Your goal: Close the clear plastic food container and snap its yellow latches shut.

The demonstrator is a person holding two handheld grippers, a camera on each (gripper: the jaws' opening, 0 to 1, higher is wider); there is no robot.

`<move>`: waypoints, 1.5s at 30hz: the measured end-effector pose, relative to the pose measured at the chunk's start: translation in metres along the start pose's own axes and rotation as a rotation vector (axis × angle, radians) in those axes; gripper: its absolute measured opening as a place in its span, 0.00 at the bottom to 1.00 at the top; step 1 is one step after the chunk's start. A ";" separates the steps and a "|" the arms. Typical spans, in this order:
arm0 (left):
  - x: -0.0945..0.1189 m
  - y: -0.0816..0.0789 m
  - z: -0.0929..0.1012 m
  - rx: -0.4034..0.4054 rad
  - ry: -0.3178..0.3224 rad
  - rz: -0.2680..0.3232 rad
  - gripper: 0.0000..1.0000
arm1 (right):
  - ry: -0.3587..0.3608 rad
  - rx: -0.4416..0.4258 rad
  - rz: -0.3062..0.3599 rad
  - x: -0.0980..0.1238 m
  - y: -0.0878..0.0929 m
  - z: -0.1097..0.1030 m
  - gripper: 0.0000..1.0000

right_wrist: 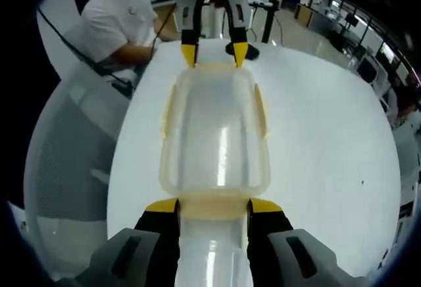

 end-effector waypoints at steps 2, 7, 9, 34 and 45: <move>0.000 -0.001 0.001 0.000 -0.001 0.000 0.38 | 0.001 0.005 -0.001 0.001 0.001 0.000 0.38; 0.000 -0.007 0.004 0.004 0.001 -0.001 0.38 | -0.002 0.012 -0.009 0.004 0.003 -0.002 0.38; -0.001 -0.010 0.004 -0.003 -0.002 -0.002 0.38 | -0.003 0.009 -0.012 0.006 0.005 -0.003 0.38; -0.020 -0.047 0.005 -0.001 -0.002 0.021 0.38 | 0.002 0.011 -0.044 0.032 0.038 -0.008 0.38; -0.023 -0.058 0.006 0.004 0.002 0.026 0.38 | 0.000 0.011 -0.048 0.036 0.048 -0.009 0.38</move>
Point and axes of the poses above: the point that each gripper's makers call its tool centre point, and the gripper's own axes: x roughly backward along the fingers, z roughly to its right, y roughly out of its underside, the point moved 10 cm from there along x, roughly backward along the fingers, and after that the axes turned 5 degrees about z, right-handed, at the moved point
